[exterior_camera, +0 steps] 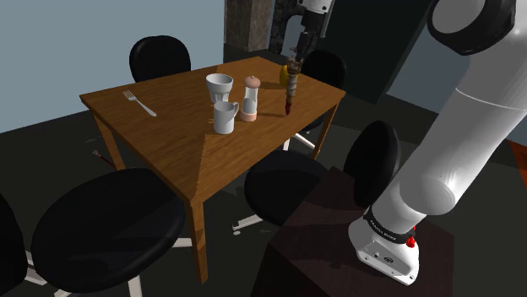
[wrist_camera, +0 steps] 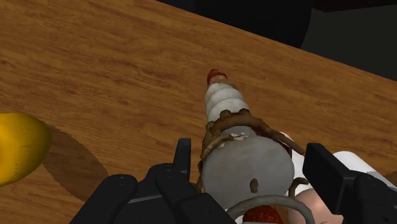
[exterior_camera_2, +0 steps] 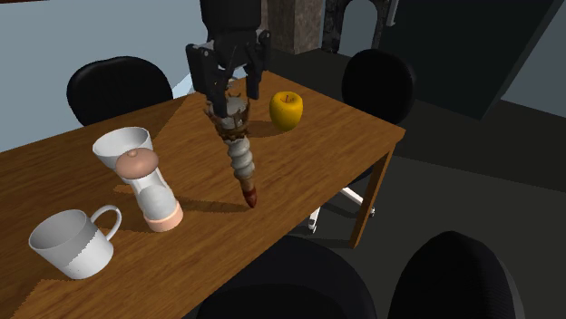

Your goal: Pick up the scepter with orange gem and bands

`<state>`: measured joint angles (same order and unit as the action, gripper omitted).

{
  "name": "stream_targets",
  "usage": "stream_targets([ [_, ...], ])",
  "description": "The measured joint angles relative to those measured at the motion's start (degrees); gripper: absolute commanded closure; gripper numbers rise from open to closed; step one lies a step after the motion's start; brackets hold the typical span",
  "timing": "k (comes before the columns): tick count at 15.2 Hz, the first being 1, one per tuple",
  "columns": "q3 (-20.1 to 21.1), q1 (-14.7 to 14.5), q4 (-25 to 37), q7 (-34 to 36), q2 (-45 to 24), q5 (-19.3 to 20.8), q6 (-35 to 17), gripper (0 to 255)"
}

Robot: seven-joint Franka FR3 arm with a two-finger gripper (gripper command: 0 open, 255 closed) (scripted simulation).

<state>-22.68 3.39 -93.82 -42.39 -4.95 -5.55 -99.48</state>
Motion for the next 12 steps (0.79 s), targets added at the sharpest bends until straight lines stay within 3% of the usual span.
stream_targets([
  [12, -0.3, 0.7, 11.7, 0.1, -2.2, -0.8, 9.8, 255],
])
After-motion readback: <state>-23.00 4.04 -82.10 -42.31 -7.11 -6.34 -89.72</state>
